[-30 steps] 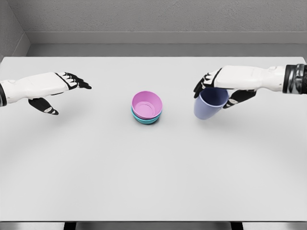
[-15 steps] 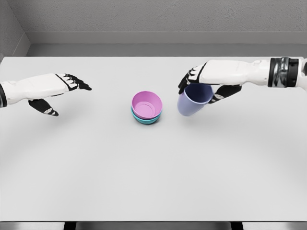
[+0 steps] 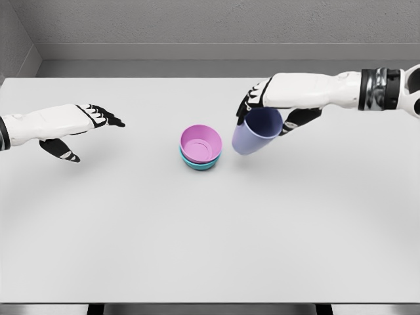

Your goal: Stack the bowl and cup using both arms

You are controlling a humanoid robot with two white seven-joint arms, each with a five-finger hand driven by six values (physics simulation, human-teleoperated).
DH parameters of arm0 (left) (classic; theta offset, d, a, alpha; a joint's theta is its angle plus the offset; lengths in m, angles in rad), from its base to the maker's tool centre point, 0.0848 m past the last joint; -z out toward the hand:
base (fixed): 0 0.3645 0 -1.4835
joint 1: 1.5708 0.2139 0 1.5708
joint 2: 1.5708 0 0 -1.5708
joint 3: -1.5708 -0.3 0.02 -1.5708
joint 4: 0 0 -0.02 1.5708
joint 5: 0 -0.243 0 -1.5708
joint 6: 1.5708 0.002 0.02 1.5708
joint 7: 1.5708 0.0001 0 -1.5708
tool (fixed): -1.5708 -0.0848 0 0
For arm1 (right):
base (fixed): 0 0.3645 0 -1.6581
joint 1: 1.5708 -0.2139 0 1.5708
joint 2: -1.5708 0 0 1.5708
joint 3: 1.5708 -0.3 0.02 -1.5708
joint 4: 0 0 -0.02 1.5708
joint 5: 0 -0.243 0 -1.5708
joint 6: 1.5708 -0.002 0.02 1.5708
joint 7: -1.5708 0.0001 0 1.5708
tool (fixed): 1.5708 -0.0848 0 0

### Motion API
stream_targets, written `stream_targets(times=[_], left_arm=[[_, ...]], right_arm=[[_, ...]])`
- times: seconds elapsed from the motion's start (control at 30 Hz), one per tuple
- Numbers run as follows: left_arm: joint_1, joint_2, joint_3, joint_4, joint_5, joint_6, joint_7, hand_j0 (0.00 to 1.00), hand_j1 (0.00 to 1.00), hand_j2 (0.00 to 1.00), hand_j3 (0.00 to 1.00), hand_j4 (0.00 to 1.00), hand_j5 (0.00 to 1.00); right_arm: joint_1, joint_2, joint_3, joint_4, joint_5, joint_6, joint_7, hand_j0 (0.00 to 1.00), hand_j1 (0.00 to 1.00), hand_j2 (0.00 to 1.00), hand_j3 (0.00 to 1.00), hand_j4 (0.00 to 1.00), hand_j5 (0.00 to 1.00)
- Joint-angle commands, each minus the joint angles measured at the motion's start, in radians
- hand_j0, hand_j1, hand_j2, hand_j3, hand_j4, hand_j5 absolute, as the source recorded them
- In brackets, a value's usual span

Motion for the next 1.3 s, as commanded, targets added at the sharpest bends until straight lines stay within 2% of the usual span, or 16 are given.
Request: stream_targets(times=[0.0, 0.63, 1.13, 1.27], left_arm=[[0.000, 0.001, 0.000, 0.000, 0.006, 0.003, 0.000, 1.00, 1.00, 1.00, 1.00, 1.00, 1.00], [0.006, 0.001, 0.000, 0.000, 0.006, 0.003, 0.000, 1.00, 1.00, 1.00, 1.00, 1.00, 1.00], [0.006, 0.010, 0.000, 0.000, 0.006, 0.003, 0.000, 1.00, 1.00, 1.00, 1.00, 1.00, 1.00], [0.006, 0.010, 0.000, 0.001, 0.006, 0.003, 0.000, 1.00, 1.00, 1.00, 1.00, 1.00, 1.00]], right_arm=[[0.000, 0.006, 0.000, 0.000, -0.007, 0.003, -0.001, 0.65, 0.65, 0.65, 0.65, 0.65, 0.65], [-0.080, 0.087, 0.060, 0.029, -0.009, 0.003, -0.001, 0.65, 0.65, 0.65, 0.65, 0.65, 0.65], [-0.112, 0.104, 0.069, 0.036, -0.009, 0.003, -0.001, 0.65, 0.65, 0.65, 0.65, 0.65, 0.65], [-0.132, 0.130, 0.087, 0.036, -0.009, 0.003, -0.001, 0.65, 0.65, 0.65, 0.65, 0.65, 0.65]])
